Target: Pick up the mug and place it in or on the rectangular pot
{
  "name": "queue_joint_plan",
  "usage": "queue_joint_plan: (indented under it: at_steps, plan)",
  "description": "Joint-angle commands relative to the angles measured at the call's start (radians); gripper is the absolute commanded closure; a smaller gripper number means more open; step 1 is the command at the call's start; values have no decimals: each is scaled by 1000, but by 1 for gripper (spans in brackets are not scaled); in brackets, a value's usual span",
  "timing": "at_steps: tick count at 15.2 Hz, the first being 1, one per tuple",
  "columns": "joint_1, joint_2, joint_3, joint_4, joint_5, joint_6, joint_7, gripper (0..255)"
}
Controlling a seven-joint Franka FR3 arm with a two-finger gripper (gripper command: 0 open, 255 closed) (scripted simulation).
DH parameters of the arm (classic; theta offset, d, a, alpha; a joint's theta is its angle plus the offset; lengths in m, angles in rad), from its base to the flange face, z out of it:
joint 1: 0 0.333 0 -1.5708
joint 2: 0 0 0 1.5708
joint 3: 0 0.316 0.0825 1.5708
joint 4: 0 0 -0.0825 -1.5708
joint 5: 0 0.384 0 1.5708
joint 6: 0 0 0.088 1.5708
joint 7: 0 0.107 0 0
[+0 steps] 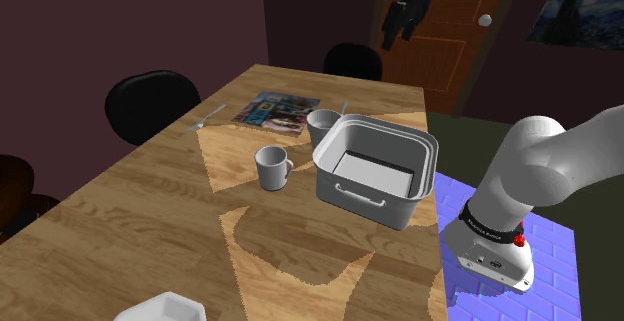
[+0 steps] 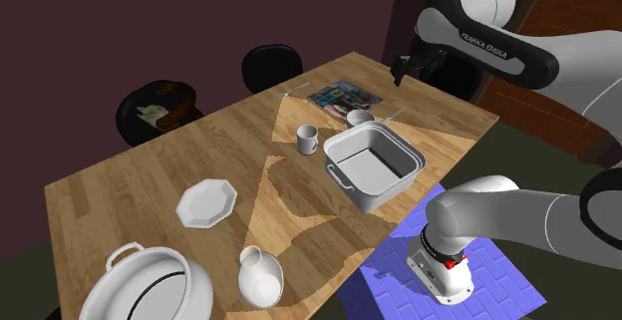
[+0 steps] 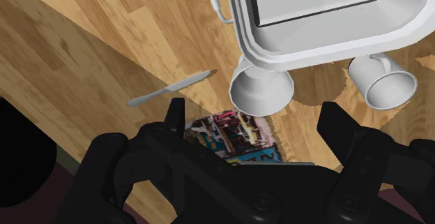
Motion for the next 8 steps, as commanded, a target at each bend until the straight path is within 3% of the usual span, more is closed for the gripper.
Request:
queue_joint_plan:
  at_steps: [1, 8]
  plan:
    - [0, 0, 0, 0, 0, 0, 0, 0]
    - [25, 142, 110, -21, 50, 110, 140, 0]
